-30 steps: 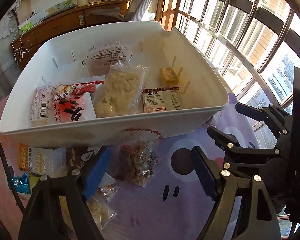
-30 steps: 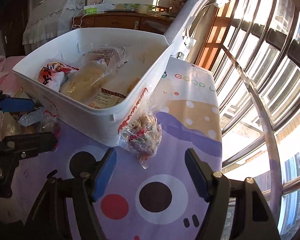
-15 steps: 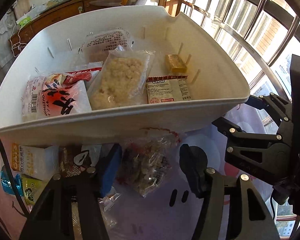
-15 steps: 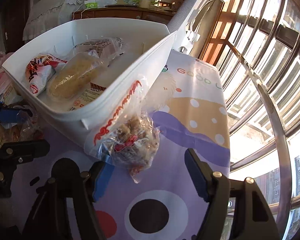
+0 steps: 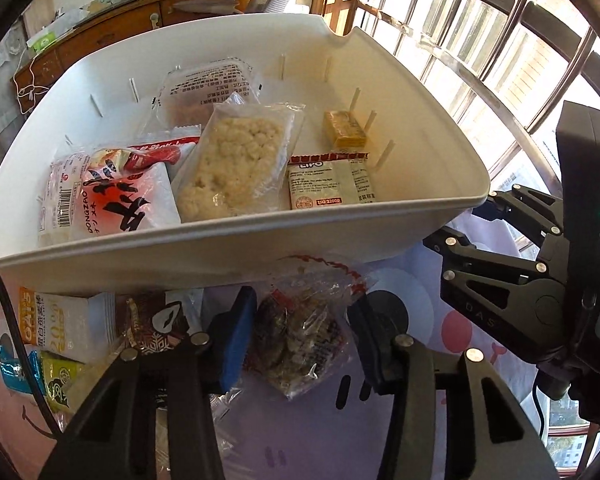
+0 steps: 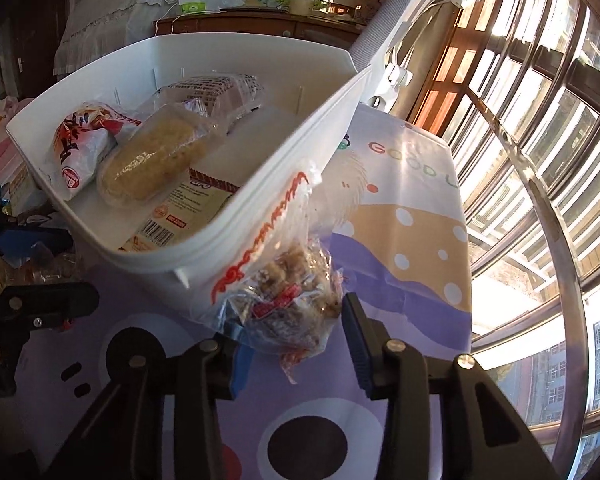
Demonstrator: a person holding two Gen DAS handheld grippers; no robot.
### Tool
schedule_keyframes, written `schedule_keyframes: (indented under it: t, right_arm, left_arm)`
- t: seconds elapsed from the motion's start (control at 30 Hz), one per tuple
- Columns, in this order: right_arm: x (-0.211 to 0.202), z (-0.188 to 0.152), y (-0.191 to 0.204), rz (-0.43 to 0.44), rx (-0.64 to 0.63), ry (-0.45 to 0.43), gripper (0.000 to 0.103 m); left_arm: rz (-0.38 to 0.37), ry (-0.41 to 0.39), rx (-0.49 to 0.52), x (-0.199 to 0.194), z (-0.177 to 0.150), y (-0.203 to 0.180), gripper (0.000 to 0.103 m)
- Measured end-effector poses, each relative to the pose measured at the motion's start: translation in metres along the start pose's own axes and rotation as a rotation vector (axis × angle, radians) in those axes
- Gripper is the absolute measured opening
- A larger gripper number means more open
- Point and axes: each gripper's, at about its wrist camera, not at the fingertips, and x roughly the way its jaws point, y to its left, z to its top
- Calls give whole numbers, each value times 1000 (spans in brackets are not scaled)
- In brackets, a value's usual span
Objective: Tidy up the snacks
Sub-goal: 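Grasp a clear dark-nut bag with the left gripper while the right grasps a red-printed nut bag, then lift both nut bags over the basket and open both grippers to release them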
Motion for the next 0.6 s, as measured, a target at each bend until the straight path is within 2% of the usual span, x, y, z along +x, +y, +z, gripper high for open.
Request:
schedule_keyframes:
  t: [0.2, 0.27, 0.6]
  right_arm:
    - [-4, 0, -1, 0, 12, 8, 40]
    - [-5, -2, -2, 13, 27, 23, 40]
    - [-29, -13, -2, 13, 52, 24, 40]
  left_arm:
    - [-24, -23, 30, -15, -3, -1, 35]
    - [-37, -33, 41, -19, -4, -4, 28]
    - [-84, -60, 75, -41, -8, -21, 26]
